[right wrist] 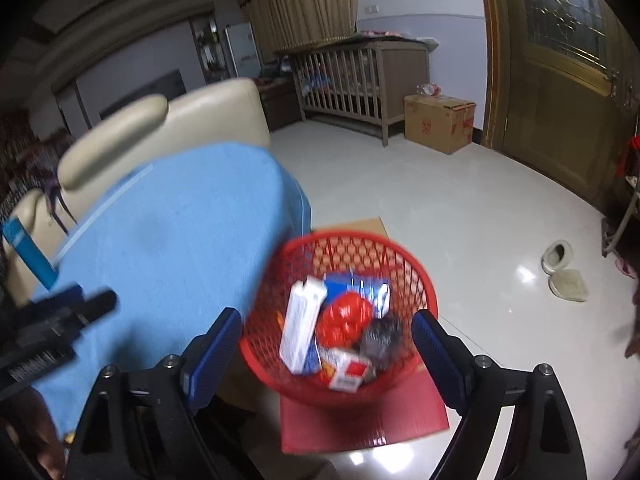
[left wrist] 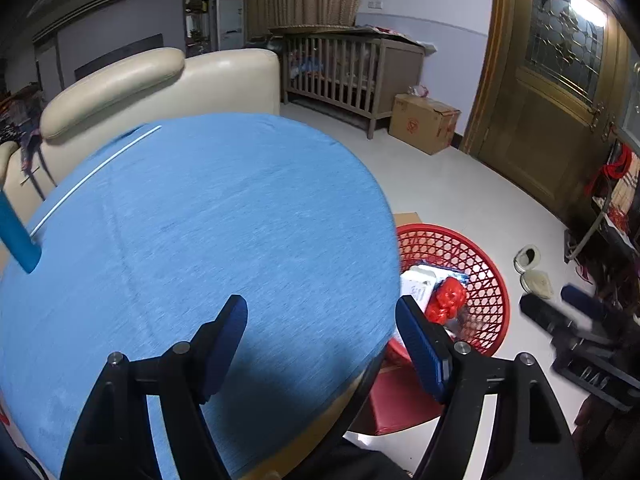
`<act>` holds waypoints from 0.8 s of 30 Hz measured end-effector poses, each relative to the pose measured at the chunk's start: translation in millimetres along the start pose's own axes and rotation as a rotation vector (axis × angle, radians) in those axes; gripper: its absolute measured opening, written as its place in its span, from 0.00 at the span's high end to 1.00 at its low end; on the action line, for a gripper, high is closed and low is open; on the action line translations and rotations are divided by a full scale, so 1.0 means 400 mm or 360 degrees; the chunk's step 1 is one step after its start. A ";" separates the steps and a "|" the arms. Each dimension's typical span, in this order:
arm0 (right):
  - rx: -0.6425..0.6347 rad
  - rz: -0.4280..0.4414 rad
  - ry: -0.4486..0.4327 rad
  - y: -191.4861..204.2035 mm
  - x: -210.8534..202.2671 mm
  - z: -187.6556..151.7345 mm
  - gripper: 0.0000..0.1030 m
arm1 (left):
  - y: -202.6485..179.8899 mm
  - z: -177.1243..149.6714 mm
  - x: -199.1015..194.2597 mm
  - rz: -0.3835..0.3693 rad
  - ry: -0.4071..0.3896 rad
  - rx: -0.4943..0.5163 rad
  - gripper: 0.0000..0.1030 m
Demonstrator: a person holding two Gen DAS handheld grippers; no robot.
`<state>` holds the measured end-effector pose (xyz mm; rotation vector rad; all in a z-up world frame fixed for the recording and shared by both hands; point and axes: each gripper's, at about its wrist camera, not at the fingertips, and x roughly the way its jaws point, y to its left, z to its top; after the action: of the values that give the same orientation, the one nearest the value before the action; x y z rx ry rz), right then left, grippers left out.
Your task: Collect trash
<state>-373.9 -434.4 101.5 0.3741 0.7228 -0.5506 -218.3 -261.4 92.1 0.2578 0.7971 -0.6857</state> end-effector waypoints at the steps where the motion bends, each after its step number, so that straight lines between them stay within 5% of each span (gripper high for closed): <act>1: -0.0015 -0.0005 0.0013 0.008 0.001 -0.011 0.14 | 0.006 -0.006 -0.003 0.0003 0.0003 -0.0005 0.25; 15: -0.0115 -0.0040 0.0014 0.063 0.005 -0.036 0.14 | 0.021 -0.032 -0.013 -0.0061 -0.0035 -0.0021 0.24; 19: -0.0108 -0.0054 -0.0003 0.058 0.000 -0.035 0.14 | 0.009 -0.035 -0.015 -0.0036 -0.0049 0.0010 0.14; 24: -0.0095 -0.0055 -0.0009 0.049 0.000 -0.034 0.14 | 0.011 -0.034 -0.012 -0.0034 -0.0038 0.0016 0.14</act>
<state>-369.6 -412.0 94.7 0.3048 0.7400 -0.5614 -225.3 -249.6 86.1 0.2500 0.7744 -0.7117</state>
